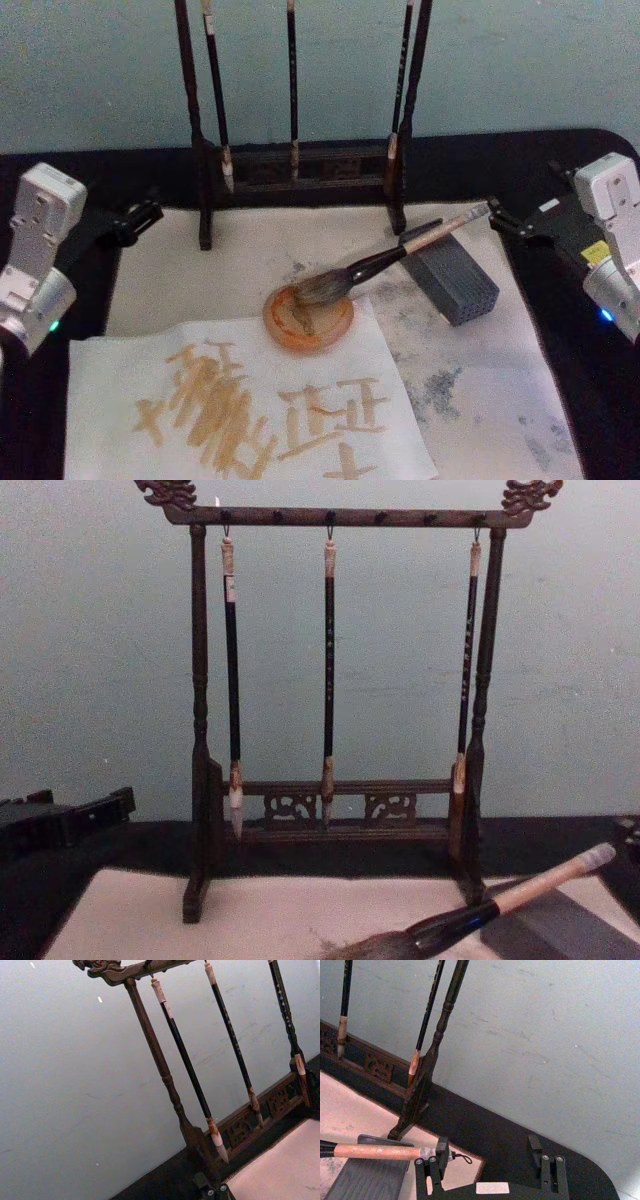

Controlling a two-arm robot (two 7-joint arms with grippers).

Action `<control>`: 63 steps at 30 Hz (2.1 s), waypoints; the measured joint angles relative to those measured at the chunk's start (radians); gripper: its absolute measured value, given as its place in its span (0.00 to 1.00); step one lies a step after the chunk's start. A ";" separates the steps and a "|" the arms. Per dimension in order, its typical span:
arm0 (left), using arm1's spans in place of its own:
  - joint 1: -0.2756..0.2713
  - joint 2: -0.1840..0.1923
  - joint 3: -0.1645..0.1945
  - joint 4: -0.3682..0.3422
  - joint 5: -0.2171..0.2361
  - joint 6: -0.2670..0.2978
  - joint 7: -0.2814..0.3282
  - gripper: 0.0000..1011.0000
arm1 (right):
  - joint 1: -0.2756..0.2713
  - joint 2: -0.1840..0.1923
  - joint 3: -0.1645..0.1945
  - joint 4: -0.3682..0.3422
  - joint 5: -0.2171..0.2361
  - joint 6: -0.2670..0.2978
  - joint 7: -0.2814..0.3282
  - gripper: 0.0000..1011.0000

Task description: Pick up the brush from the inkstone, write on the paper, then place the brush back to its original position.

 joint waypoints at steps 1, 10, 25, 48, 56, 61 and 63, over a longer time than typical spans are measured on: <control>0.000 0.000 0.000 0.000 0.000 0.000 0.000 0.99 | 0.000 0.000 0.000 0.000 0.000 0.000 0.000 0.99; 0.000 0.000 0.000 0.000 0.000 0.000 0.000 0.99 | 0.001 0.000 0.000 0.001 0.000 0.000 0.000 0.99; 0.000 0.000 0.000 0.000 0.000 0.000 0.000 0.99 | 0.001 0.000 0.000 0.001 0.000 0.000 0.000 0.99; 0.000 0.000 0.000 0.000 0.000 0.000 0.000 0.99 | -0.032 -0.020 0.038 -0.011 0.057 -0.013 0.064 0.99; 0.000 0.000 0.000 0.000 0.000 0.000 0.000 0.99 | -0.110 -0.023 0.082 -0.086 0.141 -0.018 0.130 0.99; 0.000 0.000 0.000 0.000 0.000 0.000 0.000 0.99 | -0.146 -0.032 0.105 -0.110 0.201 -0.012 0.177 0.99; 0.000 0.000 0.000 0.000 0.000 0.000 0.000 0.99 | -0.160 -0.040 0.119 -0.114 0.248 -0.008 0.212 0.99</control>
